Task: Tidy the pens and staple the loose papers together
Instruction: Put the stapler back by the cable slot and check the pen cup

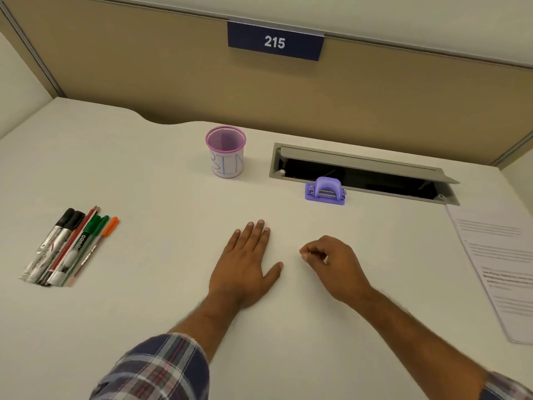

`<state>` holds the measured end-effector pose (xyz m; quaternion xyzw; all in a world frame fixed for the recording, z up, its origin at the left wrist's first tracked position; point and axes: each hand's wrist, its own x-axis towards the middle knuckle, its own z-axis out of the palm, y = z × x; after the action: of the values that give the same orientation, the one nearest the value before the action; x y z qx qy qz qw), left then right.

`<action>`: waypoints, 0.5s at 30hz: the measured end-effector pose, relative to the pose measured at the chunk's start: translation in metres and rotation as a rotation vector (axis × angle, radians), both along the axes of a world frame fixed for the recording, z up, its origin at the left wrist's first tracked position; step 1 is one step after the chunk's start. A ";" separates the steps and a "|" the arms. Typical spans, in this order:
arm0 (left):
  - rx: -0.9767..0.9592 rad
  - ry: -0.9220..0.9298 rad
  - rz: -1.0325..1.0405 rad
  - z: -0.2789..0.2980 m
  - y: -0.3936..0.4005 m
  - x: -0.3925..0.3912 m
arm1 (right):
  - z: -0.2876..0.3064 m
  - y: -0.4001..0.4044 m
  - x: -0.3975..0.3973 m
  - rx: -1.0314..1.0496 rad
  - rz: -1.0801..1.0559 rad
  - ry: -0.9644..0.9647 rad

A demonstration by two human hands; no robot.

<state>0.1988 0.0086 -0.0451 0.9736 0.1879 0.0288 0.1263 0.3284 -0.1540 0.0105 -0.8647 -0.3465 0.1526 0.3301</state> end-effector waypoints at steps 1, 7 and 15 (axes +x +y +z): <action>-0.003 -0.002 0.001 0.000 0.000 0.000 | -0.002 -0.011 -0.004 -0.047 0.032 -0.011; 0.002 -0.006 0.001 0.000 -0.001 0.000 | -0.008 -0.055 -0.027 -0.191 0.154 -0.074; -0.010 -0.011 0.004 0.001 -0.001 0.000 | -0.011 -0.062 -0.046 -0.200 0.191 -0.149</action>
<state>0.1986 0.0073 -0.0437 0.9724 0.1893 0.0337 0.1319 0.2827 -0.2156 -0.0006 -0.8653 -0.4335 0.1525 0.2000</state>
